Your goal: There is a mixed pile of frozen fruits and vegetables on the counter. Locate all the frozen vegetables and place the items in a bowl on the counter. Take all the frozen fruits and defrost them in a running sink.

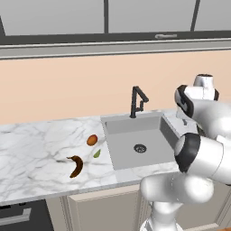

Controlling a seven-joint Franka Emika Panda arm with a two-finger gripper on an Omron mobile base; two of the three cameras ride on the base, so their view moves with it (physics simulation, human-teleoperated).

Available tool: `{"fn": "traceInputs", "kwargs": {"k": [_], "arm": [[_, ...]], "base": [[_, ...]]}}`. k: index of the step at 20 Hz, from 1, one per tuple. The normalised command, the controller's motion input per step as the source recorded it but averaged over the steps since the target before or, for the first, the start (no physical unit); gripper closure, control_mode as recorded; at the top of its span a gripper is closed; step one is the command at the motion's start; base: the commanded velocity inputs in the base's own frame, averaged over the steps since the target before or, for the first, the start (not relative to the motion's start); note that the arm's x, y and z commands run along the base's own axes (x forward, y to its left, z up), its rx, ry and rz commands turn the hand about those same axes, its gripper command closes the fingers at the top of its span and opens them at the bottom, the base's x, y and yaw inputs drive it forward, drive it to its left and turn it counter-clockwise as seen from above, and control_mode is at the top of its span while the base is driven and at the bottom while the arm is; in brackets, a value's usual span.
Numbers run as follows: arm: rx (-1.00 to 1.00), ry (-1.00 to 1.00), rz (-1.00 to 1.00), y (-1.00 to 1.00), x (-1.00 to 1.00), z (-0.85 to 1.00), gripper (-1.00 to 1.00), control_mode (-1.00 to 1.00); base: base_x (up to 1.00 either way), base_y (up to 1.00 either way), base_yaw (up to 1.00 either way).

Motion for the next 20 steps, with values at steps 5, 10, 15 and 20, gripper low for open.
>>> {"fn": "traceInputs", "kwargs": {"k": [5, 10, 15, 20], "arm": [[0.0, 0.0, 0.11, 0.44, -0.15, 0.0, -1.0, -1.0], [0.01, 0.0, 0.11, 0.44, -0.14, 0.0, -1.0, -1.0], [0.01, 0.0, 0.09, 0.48, -0.1, 0.0, -1.0, -1.0], [0.0, 0.01, 0.04, 0.52, 0.0, -0.11, -1.0, -1.0]], "base": [[0.0, 0.0, 0.0], [0.0, 0.0, 0.0], [0.0, 0.0, 0.0], [0.0, 0.0, 0.0]]}}
